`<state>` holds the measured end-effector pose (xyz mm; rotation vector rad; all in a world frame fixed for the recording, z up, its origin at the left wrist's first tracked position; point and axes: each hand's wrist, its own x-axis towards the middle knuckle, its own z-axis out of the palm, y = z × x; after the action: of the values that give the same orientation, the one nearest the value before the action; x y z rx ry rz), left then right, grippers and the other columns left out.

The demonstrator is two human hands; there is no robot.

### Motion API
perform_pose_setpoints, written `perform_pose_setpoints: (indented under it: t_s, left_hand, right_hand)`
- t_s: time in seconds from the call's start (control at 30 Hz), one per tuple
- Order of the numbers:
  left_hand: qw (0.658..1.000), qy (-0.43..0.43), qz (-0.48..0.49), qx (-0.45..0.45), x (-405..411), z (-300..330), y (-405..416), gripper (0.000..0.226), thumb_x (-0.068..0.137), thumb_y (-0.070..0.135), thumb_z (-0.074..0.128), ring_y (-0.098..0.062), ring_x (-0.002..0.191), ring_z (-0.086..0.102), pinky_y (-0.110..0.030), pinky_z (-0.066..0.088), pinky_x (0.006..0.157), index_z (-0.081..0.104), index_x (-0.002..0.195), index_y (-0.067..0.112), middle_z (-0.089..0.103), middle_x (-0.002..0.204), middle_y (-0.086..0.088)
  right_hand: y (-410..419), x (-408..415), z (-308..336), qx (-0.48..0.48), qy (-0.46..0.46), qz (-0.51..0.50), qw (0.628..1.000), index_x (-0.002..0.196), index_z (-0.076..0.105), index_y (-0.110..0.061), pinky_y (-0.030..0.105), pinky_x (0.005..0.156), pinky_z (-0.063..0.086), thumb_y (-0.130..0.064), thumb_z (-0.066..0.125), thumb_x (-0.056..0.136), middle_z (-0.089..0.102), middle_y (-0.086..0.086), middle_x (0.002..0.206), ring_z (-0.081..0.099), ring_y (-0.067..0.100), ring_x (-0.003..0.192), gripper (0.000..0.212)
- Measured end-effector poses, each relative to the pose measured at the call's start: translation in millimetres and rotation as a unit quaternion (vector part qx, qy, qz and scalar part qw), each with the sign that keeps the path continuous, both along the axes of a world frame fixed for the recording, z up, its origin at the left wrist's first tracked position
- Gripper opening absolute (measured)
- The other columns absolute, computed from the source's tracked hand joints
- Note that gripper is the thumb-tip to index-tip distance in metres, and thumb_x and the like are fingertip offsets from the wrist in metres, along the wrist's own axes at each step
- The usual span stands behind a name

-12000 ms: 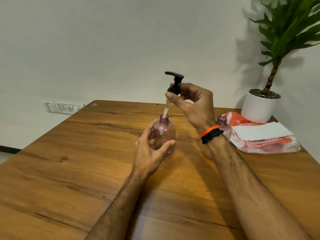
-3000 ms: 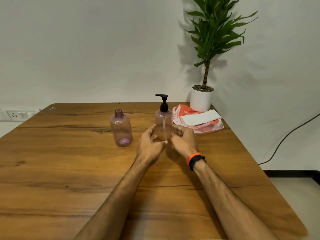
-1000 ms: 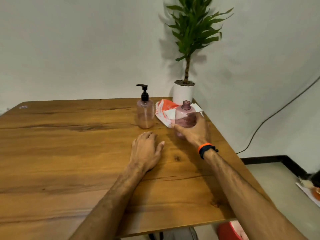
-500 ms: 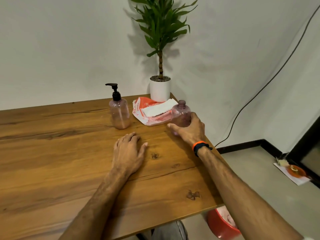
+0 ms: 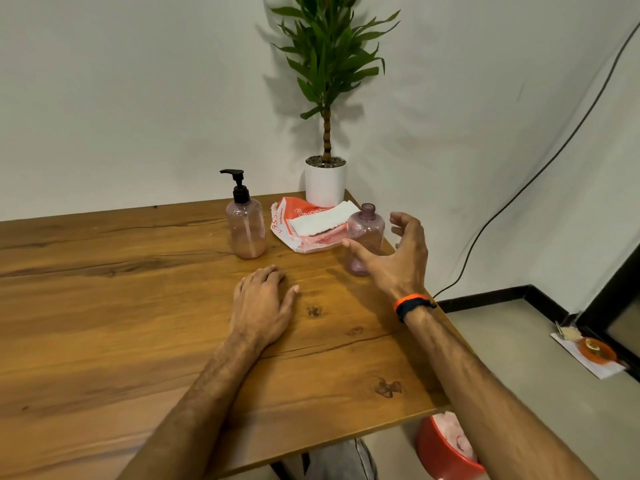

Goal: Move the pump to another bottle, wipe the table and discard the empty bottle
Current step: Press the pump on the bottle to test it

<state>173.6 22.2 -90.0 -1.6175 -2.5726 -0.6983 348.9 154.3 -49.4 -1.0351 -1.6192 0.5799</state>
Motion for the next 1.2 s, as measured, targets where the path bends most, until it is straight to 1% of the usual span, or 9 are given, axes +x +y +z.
perform_pose_setpoints:
  t_s: [0.17,0.27,0.33,0.37,0.4,0.5,0.8,1.0,1.2]
  left_hand:
    - [0.999,-0.028,-0.002,0.023,-5,8,-5,0.048,0.095,0.045,0.049,-0.024,0.134,0.044,-0.042,0.032,0.113,0.057,0.131,0.013,0.052,0.143,-0.006]
    - [0.999,-0.023,0.013,0.029,-16,15,-14,0.048,0.095,0.044,0.05,-0.026,0.13,0.048,-0.042,0.036,0.11,0.058,0.129,0.012,0.054,0.141,-0.007]
    - [0.999,-0.022,0.029,0.03,-27,21,-23,0.048,0.094,0.044,0.051,-0.027,0.128,0.049,-0.042,0.037,0.108,0.059,0.128,0.011,0.056,0.139,-0.007]
    - [0.999,-0.021,0.037,0.029,-33,23,-28,0.047,0.095,0.043,0.051,-0.027,0.128,0.049,-0.041,0.038,0.107,0.059,0.128,0.01,0.056,0.138,-0.007]
    - [0.998,-0.019,0.048,0.027,-41,25,-35,0.047,0.095,0.042,0.051,-0.027,0.127,0.049,-0.041,0.038,0.107,0.058,0.129,0.01,0.056,0.138,-0.007]
    - [0.997,-0.021,0.078,0.011,-65,28,-58,0.05,0.097,0.043,0.048,-0.026,0.131,0.045,-0.04,0.034,0.109,0.054,0.135,0.012,0.052,0.142,-0.006]
    - [0.992,-0.02,0.12,-0.023,-113,12,-100,0.05,0.098,0.044,0.044,-0.023,0.136,0.04,-0.041,0.031,0.112,0.051,0.137,0.014,0.045,0.149,-0.005]
    - [0.992,-0.004,0.125,-0.001,-118,3,-99,0.05,0.097,0.047,0.042,-0.02,0.138,0.038,-0.039,0.029,0.114,0.053,0.136,0.017,0.046,0.148,-0.002]
    - [0.991,0.019,0.131,0.009,-120,-3,-96,0.05,0.097,0.049,0.041,-0.019,0.136,0.04,-0.037,0.029,0.113,0.054,0.135,0.019,0.047,0.148,-0.001]
  right_hand:
    - [-20,-13,17,0.162,0.006,0.004,0.987,0.11,0.058,-0.013,0.024,0.078,0.051,-0.036,0.082,0.069,0.062,0.0,0.108,0.059,0.016,0.097,0.053]
    - [-33,-37,23,0.172,-0.031,0.043,0.984,0.106,0.06,-0.015,0.028,0.086,0.051,-0.032,0.078,0.073,0.064,-0.001,0.103,0.061,0.015,0.093,0.042]
    - [-39,-56,22,0.186,-0.055,0.052,0.98,0.101,0.062,-0.015,0.01,0.096,0.037,-0.027,0.079,0.072,0.067,-0.003,0.098,0.06,0.011,0.083,0.035]
    - [-41,-65,22,0.179,-0.064,0.068,0.979,0.1,0.063,-0.014,0.008,0.095,0.037,-0.025,0.078,0.072,0.067,-0.002,0.097,0.06,0.011,0.081,0.034]
    - [-43,-76,21,0.154,-0.072,0.098,0.981,0.102,0.062,-0.014,0.017,0.091,0.046,-0.024,0.077,0.074,0.066,-0.001,0.1,0.06,0.012,0.083,0.033]
    - [-44,-107,19,0.079,-0.103,0.146,0.981,0.111,0.06,-0.016,0.037,0.085,0.054,-0.029,0.074,0.077,0.063,0.0,0.11,0.06,0.015,0.097,0.039]
    - [-38,-178,30,0.096,-0.126,0.186,0.97,0.151,0.019,-0.03,0.035,0.099,0.041,-0.033,0.076,0.075,0.042,0.01,0.136,0.044,0.026,0.125,0.095]
    - [-24,-199,29,0.107,-0.114,0.236,0.959,0.15,0.012,-0.046,0.023,0.087,0.039,-0.031,0.08,0.071,0.046,0.007,0.131,0.045,0.011,0.107,0.105]
    - [-14,-210,17,0.117,-0.1,0.261,0.953,0.149,0.007,-0.041,0.026,0.088,0.045,-0.022,0.087,0.063,0.043,0.007,0.145,0.054,0.025,0.119,0.119]
